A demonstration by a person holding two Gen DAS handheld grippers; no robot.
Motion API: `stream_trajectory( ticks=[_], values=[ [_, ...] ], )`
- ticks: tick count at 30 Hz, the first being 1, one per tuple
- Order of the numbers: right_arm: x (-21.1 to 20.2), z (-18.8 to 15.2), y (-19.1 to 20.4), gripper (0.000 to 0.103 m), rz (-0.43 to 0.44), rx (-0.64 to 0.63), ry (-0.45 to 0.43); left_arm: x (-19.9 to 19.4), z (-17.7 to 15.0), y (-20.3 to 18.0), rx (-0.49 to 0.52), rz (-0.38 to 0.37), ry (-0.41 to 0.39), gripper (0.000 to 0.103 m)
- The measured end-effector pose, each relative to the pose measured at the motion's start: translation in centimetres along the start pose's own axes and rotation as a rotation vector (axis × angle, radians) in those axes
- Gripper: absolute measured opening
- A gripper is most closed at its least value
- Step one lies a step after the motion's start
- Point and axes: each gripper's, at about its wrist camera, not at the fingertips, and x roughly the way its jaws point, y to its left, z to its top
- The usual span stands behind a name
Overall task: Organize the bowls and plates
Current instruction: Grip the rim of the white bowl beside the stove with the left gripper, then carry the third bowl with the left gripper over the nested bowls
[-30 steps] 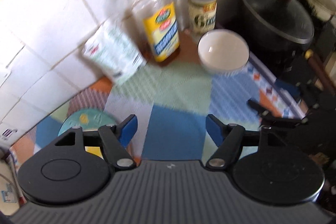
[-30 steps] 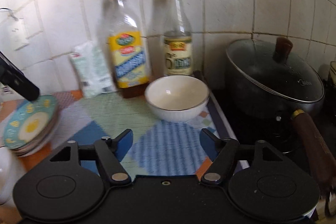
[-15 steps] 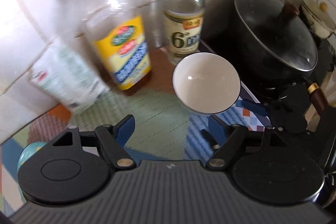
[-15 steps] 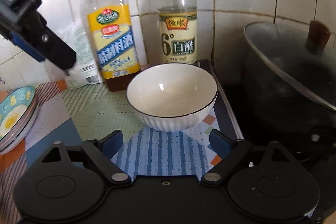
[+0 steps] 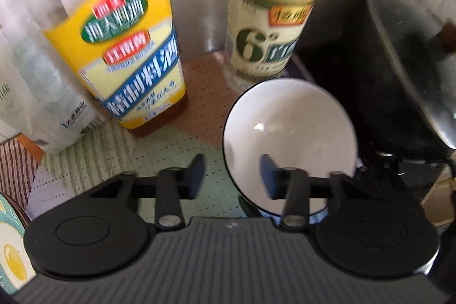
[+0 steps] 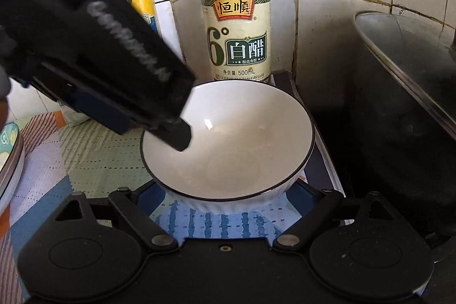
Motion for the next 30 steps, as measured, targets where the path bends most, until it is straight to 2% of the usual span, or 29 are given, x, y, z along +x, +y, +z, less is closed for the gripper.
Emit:
stream_trajectory(
  ticks=[2, 3, 8, 15, 22, 25, 30],
  values=[
    [0.2, -0.2, 0.2, 0.093, -0.001, 0.002, 0.001, 1.1, -0.1, -0.1, 0.007, 0.002, 0.016, 0.020],
    [0.5, -0.1, 0.2, 0.093, -0.005, -0.001, 0.002, 1.4, -0.2, -0.1, 0.009, -0.019, 0.017, 0.018],
    [1.4, 0.3, 0.0, 0.096, 0.011, 0.002, -0.002, 1.4, -1.1, -0.1, -0.001, -0.026, -0.022, 0.014],
    [0.6, 0.0, -0.5, 0.095, 0.042, 0.031, -0.007, 0.3, -1.4, 0.3, 0.012, -0.015, 0.005, 0.014],
    [-2.4, -0.3, 0.8, 0.094, 0.057, 0.061, -0.033, -3.7, -2.5, 0.6, 0.025, 0.003, -0.020, 0.013],
    [-3.9, -0.1, 1.5, 0.094, 0.065, 0.061, -0.052, -5.7, -3.2, -0.1, 0.055, 0.038, -0.015, 0.014],
    [-7.4, 0.2, 3.1, 0.094, 0.132, 0.041, -0.064, -10.9, -5.3, 0.2, 0.091, 0.080, -0.050, 0.014]
  ],
)
